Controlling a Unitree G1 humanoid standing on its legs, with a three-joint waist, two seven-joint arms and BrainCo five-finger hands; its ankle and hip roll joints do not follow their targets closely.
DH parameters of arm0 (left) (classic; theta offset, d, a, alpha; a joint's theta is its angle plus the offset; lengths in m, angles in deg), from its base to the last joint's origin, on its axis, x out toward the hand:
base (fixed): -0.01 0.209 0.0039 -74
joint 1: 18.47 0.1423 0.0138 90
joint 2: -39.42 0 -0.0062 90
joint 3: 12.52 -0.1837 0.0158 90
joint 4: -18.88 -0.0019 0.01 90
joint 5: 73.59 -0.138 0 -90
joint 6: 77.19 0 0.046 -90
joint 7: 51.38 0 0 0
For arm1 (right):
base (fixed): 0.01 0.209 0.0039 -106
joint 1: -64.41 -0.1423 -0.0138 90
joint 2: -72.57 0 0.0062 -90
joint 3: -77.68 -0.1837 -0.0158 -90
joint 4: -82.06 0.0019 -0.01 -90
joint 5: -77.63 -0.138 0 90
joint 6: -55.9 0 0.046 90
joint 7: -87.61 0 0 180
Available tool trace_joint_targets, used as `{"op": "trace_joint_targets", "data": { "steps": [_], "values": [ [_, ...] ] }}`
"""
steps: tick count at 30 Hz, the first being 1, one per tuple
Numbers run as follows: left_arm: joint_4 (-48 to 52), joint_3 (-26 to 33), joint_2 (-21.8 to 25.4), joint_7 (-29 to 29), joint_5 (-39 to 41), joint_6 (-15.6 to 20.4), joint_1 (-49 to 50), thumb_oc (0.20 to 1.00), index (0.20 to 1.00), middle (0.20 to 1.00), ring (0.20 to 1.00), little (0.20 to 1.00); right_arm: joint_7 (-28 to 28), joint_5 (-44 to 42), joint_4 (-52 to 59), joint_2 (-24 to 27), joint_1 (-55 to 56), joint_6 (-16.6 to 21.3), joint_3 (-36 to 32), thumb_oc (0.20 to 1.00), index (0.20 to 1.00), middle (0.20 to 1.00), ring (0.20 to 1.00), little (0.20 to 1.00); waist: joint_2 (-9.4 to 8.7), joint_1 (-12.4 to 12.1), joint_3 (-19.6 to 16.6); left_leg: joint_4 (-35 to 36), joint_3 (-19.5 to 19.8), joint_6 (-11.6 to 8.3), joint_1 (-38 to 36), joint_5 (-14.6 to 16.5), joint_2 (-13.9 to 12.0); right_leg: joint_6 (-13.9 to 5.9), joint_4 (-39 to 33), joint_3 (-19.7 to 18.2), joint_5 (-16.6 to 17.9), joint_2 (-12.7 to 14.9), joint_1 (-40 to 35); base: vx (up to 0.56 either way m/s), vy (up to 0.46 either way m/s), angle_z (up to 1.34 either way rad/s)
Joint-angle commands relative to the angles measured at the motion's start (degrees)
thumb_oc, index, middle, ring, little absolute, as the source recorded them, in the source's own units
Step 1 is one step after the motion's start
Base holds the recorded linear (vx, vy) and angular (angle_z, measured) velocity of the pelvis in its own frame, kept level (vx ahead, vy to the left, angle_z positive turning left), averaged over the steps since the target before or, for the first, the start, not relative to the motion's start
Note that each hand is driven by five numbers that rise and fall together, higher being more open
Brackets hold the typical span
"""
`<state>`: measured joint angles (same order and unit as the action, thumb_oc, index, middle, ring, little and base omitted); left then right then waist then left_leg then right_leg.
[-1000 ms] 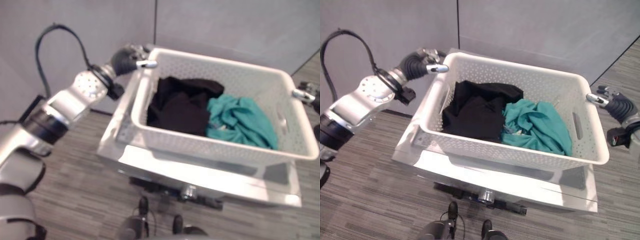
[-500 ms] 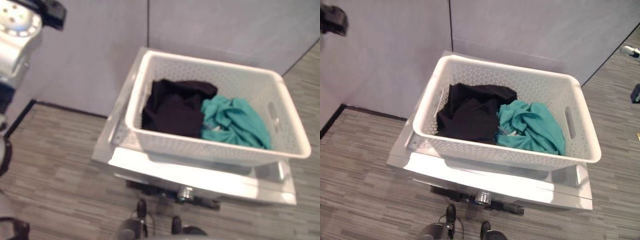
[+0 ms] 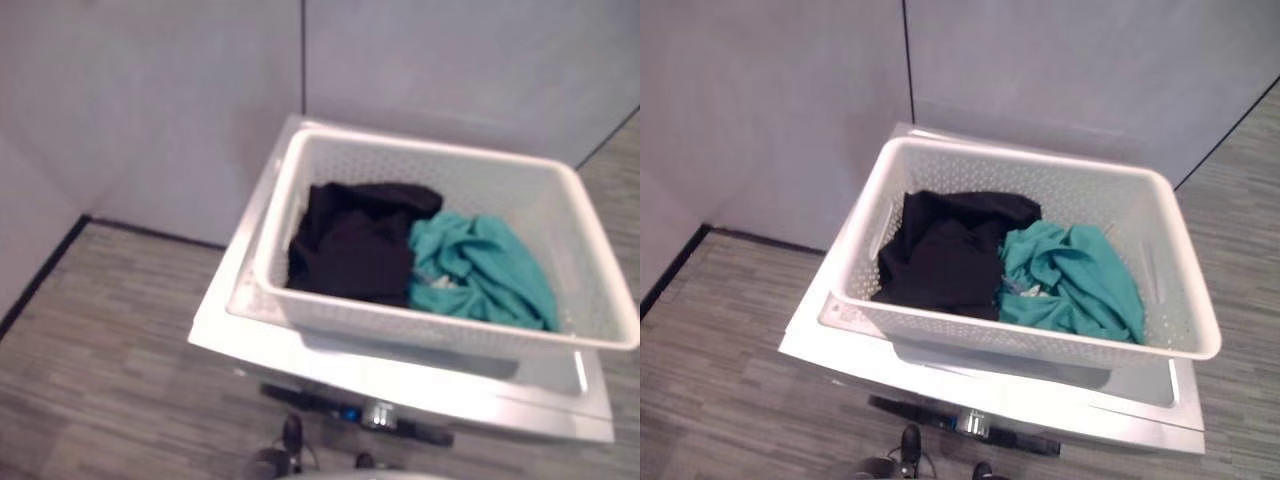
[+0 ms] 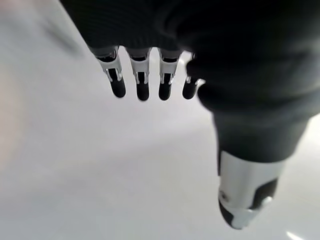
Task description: Grab the laundry basket,head to the washer,open it,put in the laundry and shut it.
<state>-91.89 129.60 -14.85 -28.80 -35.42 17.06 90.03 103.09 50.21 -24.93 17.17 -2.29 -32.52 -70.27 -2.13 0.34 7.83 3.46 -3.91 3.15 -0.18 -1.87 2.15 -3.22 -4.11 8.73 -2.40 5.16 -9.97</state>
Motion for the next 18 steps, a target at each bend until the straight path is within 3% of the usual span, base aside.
{"op": "trace_joint_targets", "data": {
  "steps": [1, 3, 7, 9, 10, 16, 18],
  "values": [
    [-2.5, 0.8, 0.0, 1.1, -8.3, 1.5, -2.3, 1.000, 1.000, 1.000, 1.000, 1.000, 3.5, 11.6, 0.1, -2.4, -2.9, 0.2, 3.4, 1.000, 1.000, 1.000, 1.000, 1.000, 1.50, -1.8, -3.2, -2.2, 0.3, -5.29, -6.0, 7.8, -8.8, -2.69, 0.1, 0.9, 1.3, 1.8, 5.2, -0.03, -0.006, 0.02],
    [-4.5, 0.8, -5.6, 0.8, -8.3, 1.4, -0.1, 1.000, 1.000, 1.000, 1.000, 1.000, 3.4, 13.2, 0.8, -6.4, -2.0, -0.8, 4.9, 1.000, 1.000, 1.000, 1.000, 1.000, 1.20, -1.5, -3.2, -2.4, 0.3, -5.13, -5.2, 7.3, -8.5, -2.49, -0.1, 0.9, 1.8, 2.0, 5.8, -0.03, -0.009, -0.04],
    [-13.7, -5.5, -16.7, -1.3, -6.3, 0.2, 0.7, 1.000, 1.000, 1.000, 1.000, 1.000, 3.0, 12.0, -3.4, -16.3, -2.5, -1.5, 11.4, 1.000, 1.000, 1.000, 1.000, 1.000, 1.03, -1.5, -2.8, -2.7, 0.3, -4.71, -5.0, 8.0, -8.3, -2.22, -0.5, 0.5, 1.8, 2.0, 6.0, -0.02, -0.008, -0.03],
    [-15.3, -7.3, -18.7, -1.8, -5.6, 0.1, 0.5, 1.000, 1.000, 1.000, 1.000, 1.000, 2.8, 11.4, -4.6, -17.8, -2.8, -1.7, 12.9, 1.000, 1.000, 1.000, 1.000, 1.000, 0.92, -1.5, -2.6, -2.9, 0.3, -4.56, -4.6, 7.6, -8.1, -2.06, -0.6, 0.4, 2.2, 2.2, 6.3, -0.04, -0.009, -0.04],
    [-21.6, -12.6, -24.0, -4.0, -3.4, -1.5, -0.4, 1.000, 1.000, 1.000, 1.000, 1.000, 2.2, 9.9, -10.6, -22.4, -3.6, -2.4, 16.9, 1.000, 1.000, 1.000, 1.000, 1.000, 0.77, -1.5, -2.2, -3.2, 0.3, -4.36, -4.1, 7.5, -7.8, -1.87, -0.5, 0.3, 2.3, 2.2, 6.5, -0.03, -0.007, 0.04],
    [-33.9, -18.8, -26.4, -6.7, -1.5, -3.1, -4.1, 1.000, 1.000, 1.000, 1.000, 1.000, 1.6, 6.6, -23.1, -24.8, -7.0, -2.0, 22.7, 1.000, 1.000, 1.000, 1.000, 1.000, 0.58, -1.5, -1.9, -3.7, 0.4, -4.29, -3.5, 7.4, -7.7, -1.80, -0.1, 0.3, 2.5, 2.4, 6.8, -0.01, -0.004, -0.01],
    [-41.8, -23.7, -27.7, -9.1, -2.2, -4.1, -7.0, 1.000, 1.000, 1.000, 1.000, 1.000, -0.6, 2.4, -34.8, -26.4, -9.8, -1.7, 27.6, 1.000, 1.000, 1.000, 1.000, 1.000, 0.40, -1.5, -1.9, -3.9, 0.4, -4.43, -3.3, 7.1, -7.6, -1.78, 0.1, 0.3, 2.5, 2.4, 6.9, 0.00, 0.000, 0.00]
  ]
}}
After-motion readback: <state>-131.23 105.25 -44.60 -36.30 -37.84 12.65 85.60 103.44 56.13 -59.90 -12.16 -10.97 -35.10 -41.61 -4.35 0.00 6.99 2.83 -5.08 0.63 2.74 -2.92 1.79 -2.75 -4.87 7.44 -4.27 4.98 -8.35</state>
